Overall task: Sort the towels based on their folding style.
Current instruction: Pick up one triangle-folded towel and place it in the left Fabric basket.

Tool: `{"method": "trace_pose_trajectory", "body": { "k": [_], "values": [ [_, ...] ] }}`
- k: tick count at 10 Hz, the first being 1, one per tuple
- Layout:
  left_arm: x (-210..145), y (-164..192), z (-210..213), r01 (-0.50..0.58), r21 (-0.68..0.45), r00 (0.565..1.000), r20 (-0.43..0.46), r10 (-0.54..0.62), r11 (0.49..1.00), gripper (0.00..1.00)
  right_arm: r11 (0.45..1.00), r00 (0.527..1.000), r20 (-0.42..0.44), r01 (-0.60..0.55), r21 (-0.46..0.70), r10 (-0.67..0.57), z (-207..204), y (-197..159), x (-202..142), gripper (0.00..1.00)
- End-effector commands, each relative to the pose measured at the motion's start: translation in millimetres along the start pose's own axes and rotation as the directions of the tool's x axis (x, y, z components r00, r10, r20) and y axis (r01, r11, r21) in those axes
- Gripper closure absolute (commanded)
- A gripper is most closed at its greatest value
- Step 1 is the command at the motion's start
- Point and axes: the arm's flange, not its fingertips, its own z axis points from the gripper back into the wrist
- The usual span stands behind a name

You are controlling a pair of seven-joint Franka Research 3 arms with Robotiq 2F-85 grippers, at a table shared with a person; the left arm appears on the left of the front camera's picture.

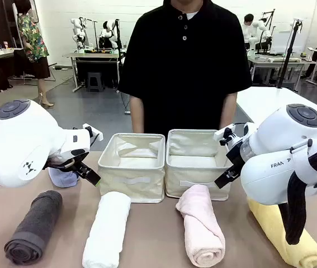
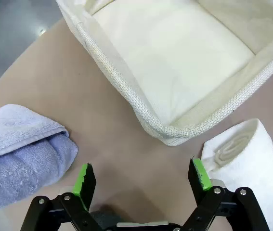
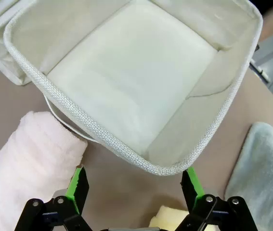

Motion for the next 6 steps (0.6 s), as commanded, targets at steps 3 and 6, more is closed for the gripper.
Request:
{"method": "trace_pose_trajectory", "body": {
  "k": [3, 6],
  "values": [
    [0.0, -0.1, 0.0, 0.000, 0.000, 1.000, 0.000, 0.000, 1.000, 0.00, 1.000, 1.000, 0.000, 0.000, 0.000, 0.000, 0.0, 0.0, 0.0, 0.00],
    [0.0, -0.1, 0.0, 0.000, 0.000, 1.000, 0.000, 0.000, 1.000, 0.00, 1.000, 1.000, 0.000, 0.000, 0.000, 0.000, 0.0, 0.0, 0.0, 0.00]
  ]
}}
